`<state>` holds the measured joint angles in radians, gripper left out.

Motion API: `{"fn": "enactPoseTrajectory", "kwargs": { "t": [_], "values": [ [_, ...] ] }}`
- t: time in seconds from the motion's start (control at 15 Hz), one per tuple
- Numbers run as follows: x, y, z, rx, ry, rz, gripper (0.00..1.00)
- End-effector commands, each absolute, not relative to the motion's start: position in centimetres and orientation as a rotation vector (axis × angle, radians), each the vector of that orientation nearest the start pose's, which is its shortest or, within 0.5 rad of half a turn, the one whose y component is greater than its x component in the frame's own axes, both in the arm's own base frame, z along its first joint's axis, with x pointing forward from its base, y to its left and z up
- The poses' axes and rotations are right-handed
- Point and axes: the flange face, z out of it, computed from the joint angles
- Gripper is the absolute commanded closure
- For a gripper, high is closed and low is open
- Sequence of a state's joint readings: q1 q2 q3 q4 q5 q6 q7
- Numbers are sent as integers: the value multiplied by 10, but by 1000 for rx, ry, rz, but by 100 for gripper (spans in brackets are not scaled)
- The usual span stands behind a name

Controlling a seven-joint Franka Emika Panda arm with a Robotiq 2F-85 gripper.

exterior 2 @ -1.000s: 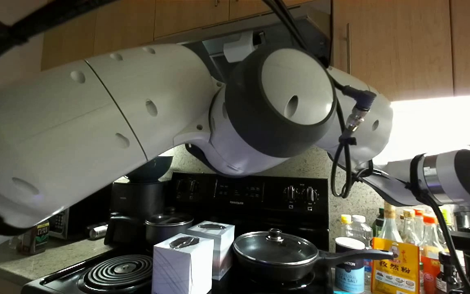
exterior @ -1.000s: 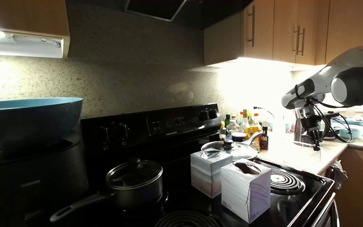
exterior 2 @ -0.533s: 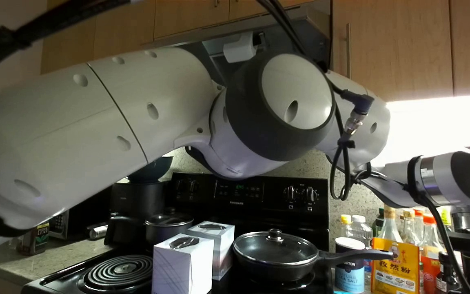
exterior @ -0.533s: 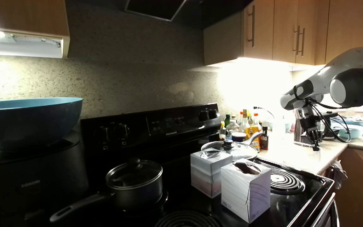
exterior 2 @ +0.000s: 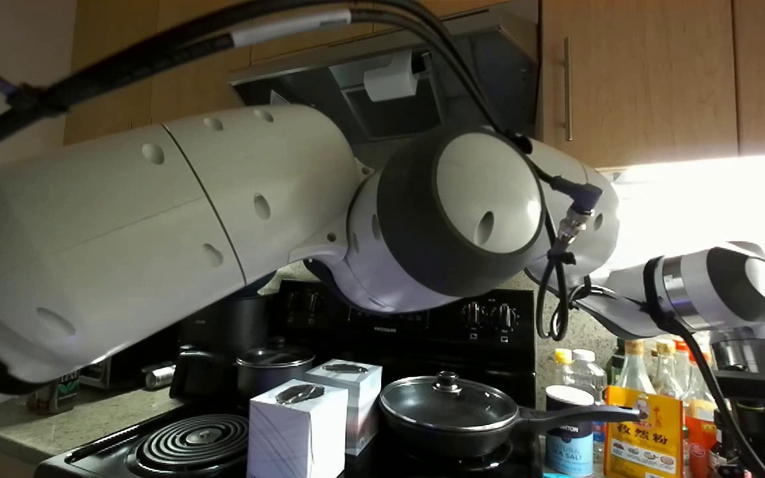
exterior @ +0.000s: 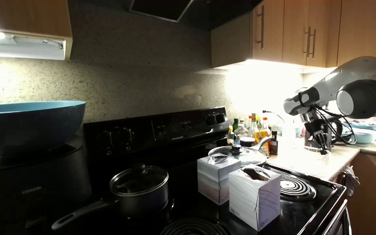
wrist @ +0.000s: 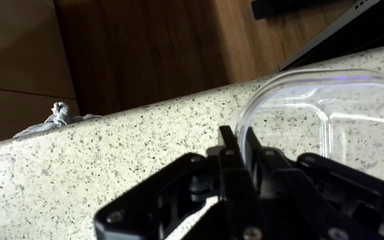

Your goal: Remove the bowl from the stove

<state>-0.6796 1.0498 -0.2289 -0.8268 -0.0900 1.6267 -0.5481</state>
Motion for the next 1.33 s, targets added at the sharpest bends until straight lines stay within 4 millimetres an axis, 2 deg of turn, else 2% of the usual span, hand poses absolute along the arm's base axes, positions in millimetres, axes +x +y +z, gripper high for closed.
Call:
{"fn": "enactPoseTrajectory", "kwargs": {
  "t": [0.0, 0.2, 0.4, 0.47, 0.53, 0.67, 0.93, 1.07, 1.27],
  "values": [
    [526, -554, 265, -3127, 200, 779, 98],
    [528, -551, 263, -3133, 137, 870, 98],
    [529, -553, 261, -3146, 140, 878, 98],
    [529, -554, 260, -3152, 201, 851, 93],
    [529, -555, 260, -3155, 213, 841, 66],
    [528, -558, 259, -3158, 254, 821, 60],
    [522, -562, 252, -3149, 336, 835, 34],
    [524, -561, 261, -3155, 387, 789, 21],
    [536, -556, 298, -3191, 470, 640, 2]
  ]
}}
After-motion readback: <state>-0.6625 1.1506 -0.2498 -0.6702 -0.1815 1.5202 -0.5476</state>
